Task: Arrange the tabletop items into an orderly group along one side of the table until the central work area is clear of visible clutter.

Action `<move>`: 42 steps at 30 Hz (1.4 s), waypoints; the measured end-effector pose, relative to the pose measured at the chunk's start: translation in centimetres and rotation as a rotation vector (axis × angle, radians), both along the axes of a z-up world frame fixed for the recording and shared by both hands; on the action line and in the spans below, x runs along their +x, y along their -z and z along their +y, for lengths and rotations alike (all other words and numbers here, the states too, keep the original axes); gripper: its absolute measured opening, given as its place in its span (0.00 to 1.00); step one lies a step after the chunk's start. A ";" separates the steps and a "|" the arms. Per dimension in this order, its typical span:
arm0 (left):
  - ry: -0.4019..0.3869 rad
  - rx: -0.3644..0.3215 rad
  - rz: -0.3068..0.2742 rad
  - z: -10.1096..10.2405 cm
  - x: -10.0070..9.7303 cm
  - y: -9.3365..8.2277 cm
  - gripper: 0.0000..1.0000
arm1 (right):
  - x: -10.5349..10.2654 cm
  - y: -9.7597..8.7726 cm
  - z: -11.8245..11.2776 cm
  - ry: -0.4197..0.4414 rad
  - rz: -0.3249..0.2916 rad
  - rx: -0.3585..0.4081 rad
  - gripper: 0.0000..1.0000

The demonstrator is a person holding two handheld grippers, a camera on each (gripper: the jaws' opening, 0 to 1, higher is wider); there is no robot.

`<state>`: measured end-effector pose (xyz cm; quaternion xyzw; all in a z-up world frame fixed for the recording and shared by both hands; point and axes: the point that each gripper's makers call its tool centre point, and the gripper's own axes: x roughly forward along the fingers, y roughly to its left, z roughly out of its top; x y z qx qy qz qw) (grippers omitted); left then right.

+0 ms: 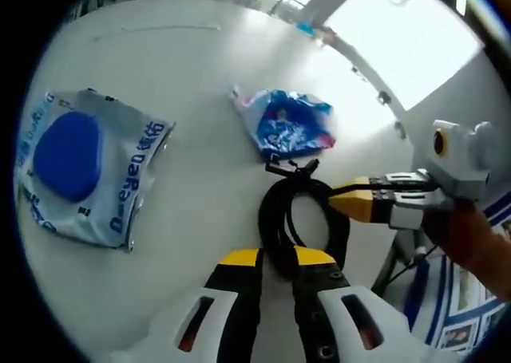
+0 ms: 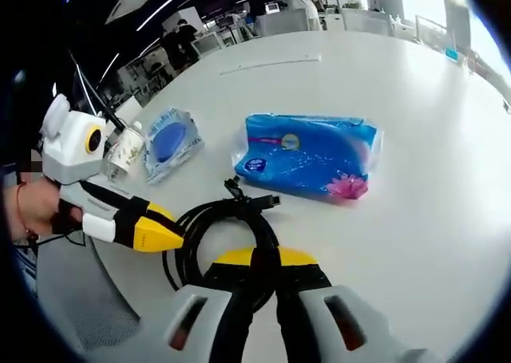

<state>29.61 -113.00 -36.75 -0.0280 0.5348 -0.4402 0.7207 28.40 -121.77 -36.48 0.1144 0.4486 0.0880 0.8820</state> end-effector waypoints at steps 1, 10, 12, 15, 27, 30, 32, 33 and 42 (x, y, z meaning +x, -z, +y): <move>0.000 0.000 0.003 0.0 0.0 0.0 0.09 | 0.0 -0.1 0.0 -0.002 -0.001 -0.002 0.07; -0.003 -0.014 -0.004 0.0 0.1 -0.5 0.12 | 0.2 -0.3 0.2 -0.008 -0.010 -0.004 0.09; 0.001 -0.014 -0.011 0.0 0.2 -0.5 0.13 | 0.1 -0.3 0.2 -0.011 -0.009 -0.006 0.10; 0.003 -0.018 -0.017 0.0 0.3 -0.6 0.15 | 0.1 -0.4 0.1 -0.010 -0.013 -0.007 0.11; 0.028 -0.044 -0.048 -0.1 0.4 -1.4 0.24 | -0.2 -0.7 -0.2 -0.002 -0.030 -0.009 0.16; 0.031 -0.048 -0.058 0.0 0.5 -1.5 0.25 | -0.2 -0.7 -0.1 -0.005 -0.029 -0.012 0.16; 0.033 -0.054 -0.059 0.0 0.4 -1.7 0.28 | -0.2 -0.8 -0.1 -0.001 -0.032 -0.009 0.16; 0.034 -0.055 -0.062 0.0 0.4 -1.7 0.28 | -0.2 -0.8 -0.1 -0.002 -0.033 -0.010 0.16; 0.050 -0.080 -0.081 0.3 0.3 -2.3 0.36 | -0.1 -1.3 0.0 -0.004 -0.053 -0.016 0.19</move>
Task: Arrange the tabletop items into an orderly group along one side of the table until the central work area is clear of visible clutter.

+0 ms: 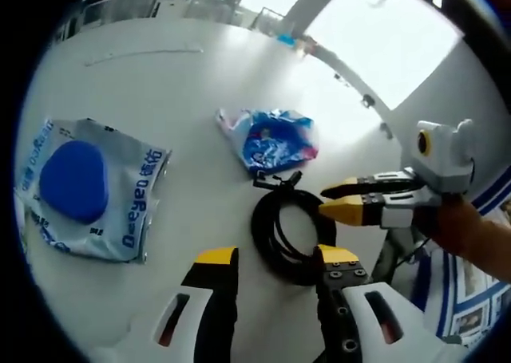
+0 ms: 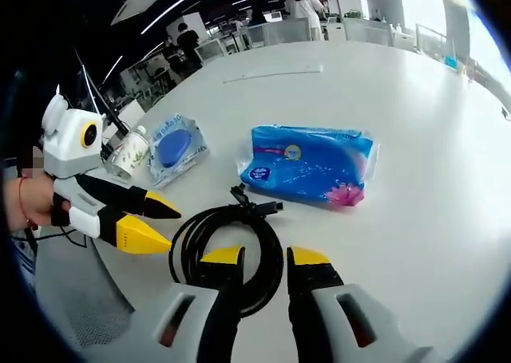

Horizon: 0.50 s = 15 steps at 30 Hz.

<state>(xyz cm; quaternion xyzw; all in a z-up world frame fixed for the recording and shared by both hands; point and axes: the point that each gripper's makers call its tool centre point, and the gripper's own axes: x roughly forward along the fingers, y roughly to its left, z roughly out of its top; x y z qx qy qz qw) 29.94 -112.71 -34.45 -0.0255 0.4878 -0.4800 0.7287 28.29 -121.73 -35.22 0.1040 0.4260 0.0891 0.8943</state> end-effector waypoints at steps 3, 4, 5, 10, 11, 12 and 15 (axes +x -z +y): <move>0.000 -0.009 -0.010 0.1 0.0 -0.3 0.38 | -0.1 -0.2 0.1 0.000 -0.003 -0.001 0.21; 0.005 -0.014 -0.016 0.2 0.0 -0.4 0.40 | -0.1 -0.3 0.1 0.001 -0.006 -0.002 0.21; 0.007 -0.020 -0.019 0.2 0.0 -0.6 0.41 | -0.2 -0.4 0.1 0.001 -0.008 -0.002 0.21; 0.015 -0.034 -0.039 0.5 0.1 -1.2 0.44 | -0.1 -1.0 0.0 0.006 -0.033 -0.004 0.25; 0.016 -0.037 -0.043 0.5 0.1 -1.3 0.45 | -0.1 -1.2 0.1 0.005 -0.043 -0.001 0.26; 0.019 -0.040 -0.046 0.5 0.1 -1.5 0.46 | -0.1 -1.2 0.1 0.005 -0.047 0.000 0.26; 0.027 -0.044 -0.054 0.6 0.1 -1.6 0.48 | -0.1 -1.3 0.2 0.005 -0.051 -0.004 0.28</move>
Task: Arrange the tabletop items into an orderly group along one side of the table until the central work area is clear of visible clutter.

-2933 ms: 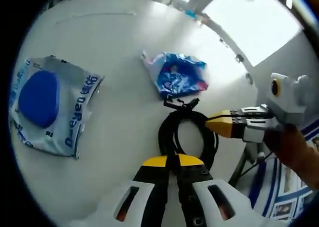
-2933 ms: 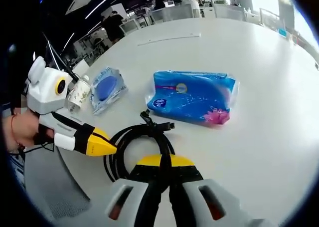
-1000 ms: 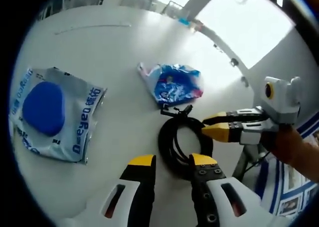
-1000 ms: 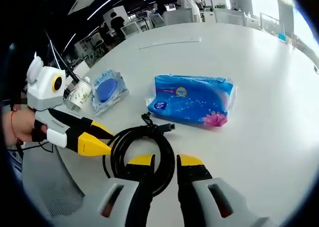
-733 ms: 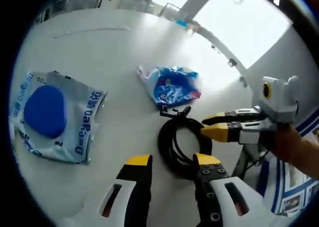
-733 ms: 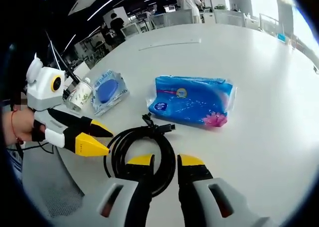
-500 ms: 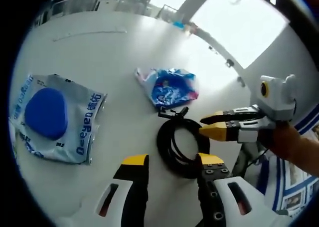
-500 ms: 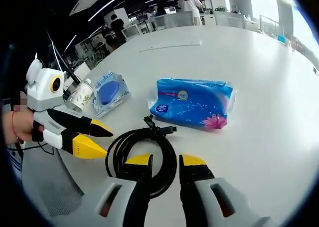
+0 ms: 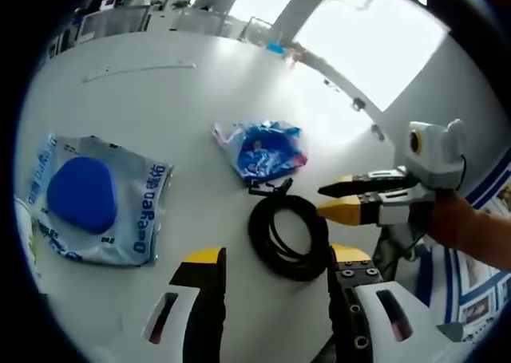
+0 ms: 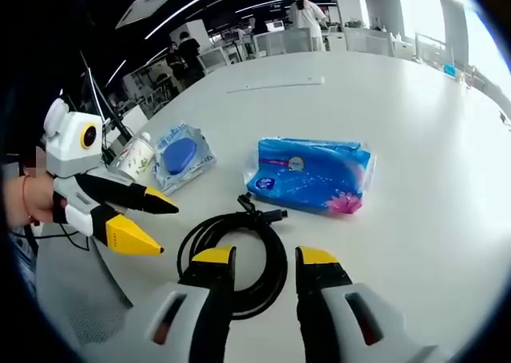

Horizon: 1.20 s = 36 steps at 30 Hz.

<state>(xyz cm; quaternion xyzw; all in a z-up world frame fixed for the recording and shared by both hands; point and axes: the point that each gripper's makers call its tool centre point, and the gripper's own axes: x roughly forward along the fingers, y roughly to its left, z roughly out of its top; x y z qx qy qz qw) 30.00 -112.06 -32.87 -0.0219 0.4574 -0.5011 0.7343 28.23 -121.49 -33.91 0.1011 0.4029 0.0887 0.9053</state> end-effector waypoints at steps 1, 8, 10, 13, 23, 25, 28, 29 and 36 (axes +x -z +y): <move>0.000 -0.002 -0.003 0.1 0.0 -0.1 0.48 | 0.0 0.0 0.1 -0.001 0.001 0.000 0.28; 0.011 -0.017 -0.023 0.3 0.0 -0.6 0.53 | 0.1 -0.7 0.4 0.004 -0.022 0.005 0.33; 0.012 -0.022 -0.028 0.4 0.1 -0.7 0.54 | 0.2 -0.9 0.5 0.002 -0.027 0.005 0.34; 0.011 -0.024 -0.036 0.7 0.2 -0.9 0.55 | 0.3 -1.1 0.6 0.002 -0.033 0.002 0.35; 0.020 -0.034 -0.054 1.8 0.4 -1.5 0.59 | 0.3 -1.6 0.9 0.006 -0.047 -0.001 0.41; 0.021 -0.033 -0.061 2.2 0.4 -1.7 0.60 | 0.3 -1.7 1.1 0.004 -0.049 0.000 0.42; 0.019 -0.034 -0.069 2.9 0.7 -1.9 0.60 | 0.4 -1.9 1.3 0.001 -0.052 -0.001 0.44; 0.018 -0.033 -0.071 3.1 0.8 -2.0 0.60 | 0.4 -2.0 1.3 0.002 -0.054 -0.002 0.44; 0.008 -0.034 -0.093 4.6 1.5 -2.8 0.61 | 0.6 -2.6 1.8 0.001 -0.064 -0.012 0.47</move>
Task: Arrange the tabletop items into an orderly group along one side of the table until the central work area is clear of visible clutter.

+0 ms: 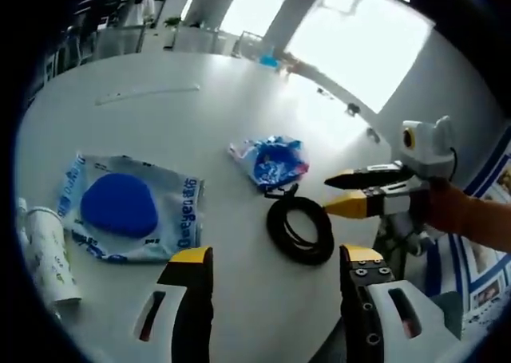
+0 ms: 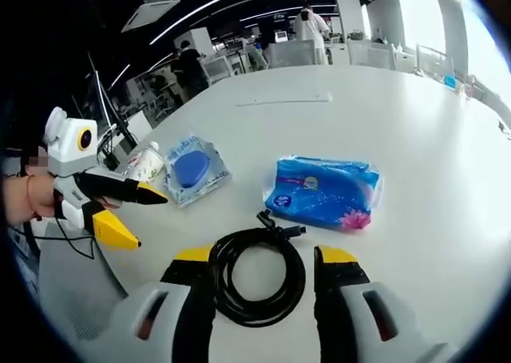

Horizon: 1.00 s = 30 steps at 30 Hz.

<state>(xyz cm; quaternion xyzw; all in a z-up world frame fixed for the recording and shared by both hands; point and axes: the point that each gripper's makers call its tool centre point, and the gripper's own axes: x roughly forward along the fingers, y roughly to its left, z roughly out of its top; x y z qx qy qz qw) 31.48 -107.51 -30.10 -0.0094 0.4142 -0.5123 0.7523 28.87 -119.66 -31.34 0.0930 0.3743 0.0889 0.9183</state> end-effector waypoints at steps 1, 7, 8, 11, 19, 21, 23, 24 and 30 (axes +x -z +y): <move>0.000 -0.003 -0.006 0.2 0.1 -0.2 0.61 | 0.0 -0.1 0.2 -0.002 0.000 -0.002 0.47; -0.003 -0.004 -0.024 1.5 0.3 -1.0 0.61 | 0.2 -0.5 0.7 -0.005 -0.010 -0.007 0.48; -0.004 -0.004 -0.028 1.7 0.3 -1.0 0.60 | 0.2 -0.6 0.9 -0.006 -0.010 -0.007 0.48; -0.009 -0.004 -0.035 2.4 0.6 -1.2 0.60 | 0.2 -0.9 1.1 -0.005 -0.015 -0.012 0.48; -0.023 -0.003 -0.054 4.5 1.0 -1.9 0.60 | 0.6 -1.5 2.5 -0.009 -0.027 -0.008 0.48; -0.024 -0.002 -0.060 5.0 1.1 -2.1 0.60 | 0.7 -1.7 2.8 -0.010 -0.031 -0.010 0.48; -0.026 -0.003 -0.065 5.4 1.3 -2.3 0.60 | 0.9 -1.8 3.2 -0.012 -0.035 -0.009 0.48; -0.027 -0.003 -0.067 5.7 1.4 -2.3 0.60 | 1.0 -1.8 3.4 -0.013 -0.036 -0.007 0.48; -0.031 0.006 -0.080 7.2 2.0 -2.7 0.59 | 1.5 -2.2 4.9 -0.026 -0.039 -0.008 0.48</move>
